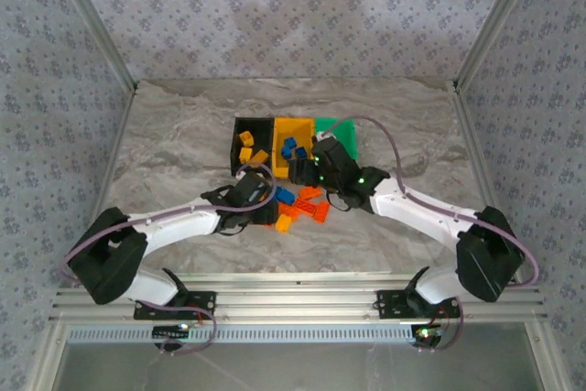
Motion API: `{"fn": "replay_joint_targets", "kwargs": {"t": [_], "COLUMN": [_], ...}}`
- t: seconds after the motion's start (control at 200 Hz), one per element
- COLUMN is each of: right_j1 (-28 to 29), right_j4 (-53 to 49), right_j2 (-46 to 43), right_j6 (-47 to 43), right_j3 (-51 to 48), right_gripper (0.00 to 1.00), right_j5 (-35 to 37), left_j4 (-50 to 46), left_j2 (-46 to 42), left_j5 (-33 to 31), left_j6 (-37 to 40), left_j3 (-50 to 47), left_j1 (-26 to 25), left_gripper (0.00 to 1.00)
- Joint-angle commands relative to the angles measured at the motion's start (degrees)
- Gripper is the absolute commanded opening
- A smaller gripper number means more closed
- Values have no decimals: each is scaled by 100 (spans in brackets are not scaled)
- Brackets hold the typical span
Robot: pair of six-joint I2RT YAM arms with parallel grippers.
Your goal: Sort the legos into containers by color
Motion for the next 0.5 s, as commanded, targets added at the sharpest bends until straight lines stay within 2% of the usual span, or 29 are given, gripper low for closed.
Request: {"fn": "replay_joint_targets", "kwargs": {"t": [0.0,0.075,0.29,0.495], "right_j1": [-39,-50,-58,-84], "right_j4": [24,31,83,71], "right_j2": [-389,-483,-523,-532], "right_j6": [158,181,174,163], "right_j3": [-228,-324,-382,-382], "right_gripper": [72,72,72,72], "right_j5": [231,241,228,238], "left_j4": [56,51,327,732], "left_j2": [112,111,191,482], "left_j5": [-307,-481,-442,-242], "left_j6": [235,179,227,422], "left_j3": [276,247,176,172], "left_j1": [103,235,532,658], "left_gripper": [73,67,64,69]}}
